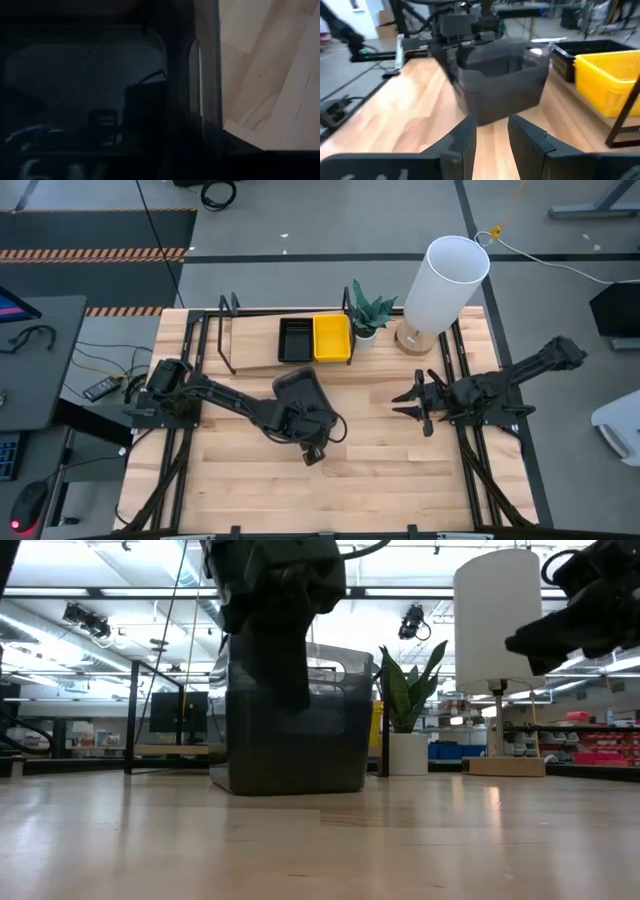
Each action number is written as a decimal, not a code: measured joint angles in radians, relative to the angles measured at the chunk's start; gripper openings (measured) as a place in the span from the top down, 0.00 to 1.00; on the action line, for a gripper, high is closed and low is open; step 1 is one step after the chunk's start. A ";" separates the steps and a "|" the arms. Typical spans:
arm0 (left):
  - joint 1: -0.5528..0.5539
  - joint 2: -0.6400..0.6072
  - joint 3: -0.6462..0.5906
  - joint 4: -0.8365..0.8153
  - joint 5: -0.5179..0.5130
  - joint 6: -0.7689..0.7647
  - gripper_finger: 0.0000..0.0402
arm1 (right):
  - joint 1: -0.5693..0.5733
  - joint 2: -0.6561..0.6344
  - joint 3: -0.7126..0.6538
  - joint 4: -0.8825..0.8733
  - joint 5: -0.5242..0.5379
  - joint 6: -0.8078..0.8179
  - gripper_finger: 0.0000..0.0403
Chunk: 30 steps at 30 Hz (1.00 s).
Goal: Stack baskets on shelf by color
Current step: Put the stacked black bins on the shelf
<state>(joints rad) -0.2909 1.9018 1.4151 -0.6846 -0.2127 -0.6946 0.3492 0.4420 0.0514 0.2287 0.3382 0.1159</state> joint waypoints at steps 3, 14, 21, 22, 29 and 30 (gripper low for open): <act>-0.001 0.000 0.000 -0.001 -0.001 0.040 0.78 | 0.001 -0.068 0.038 -0.161 -0.024 0.029 0.71; 0.000 0.014 0.002 -0.049 0.003 0.153 0.95 | 0.001 -0.161 0.063 -0.468 -0.071 0.068 0.71; -0.043 -0.049 0.025 -0.094 0.052 0.077 0.95 | 0.001 -0.159 0.064 -0.453 -0.071 0.067 0.71; -0.055 -0.062 0.042 -0.117 0.060 0.072 0.95 | 0.001 -0.160 0.064 -0.450 -0.071 0.066 0.71; -0.136 -0.145 0.202 -0.405 -0.068 0.104 0.95 | 0.001 -0.158 0.064 -0.424 -0.071 0.066 0.71; -0.143 -0.154 0.226 -0.475 -0.121 0.114 0.95 | 0.001 -0.158 0.064 -0.424 -0.072 0.066 0.71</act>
<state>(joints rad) -0.4341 1.7480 1.6415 -1.1596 -0.3333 -0.5805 0.3504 0.2841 0.1154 -0.1957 0.2667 0.1814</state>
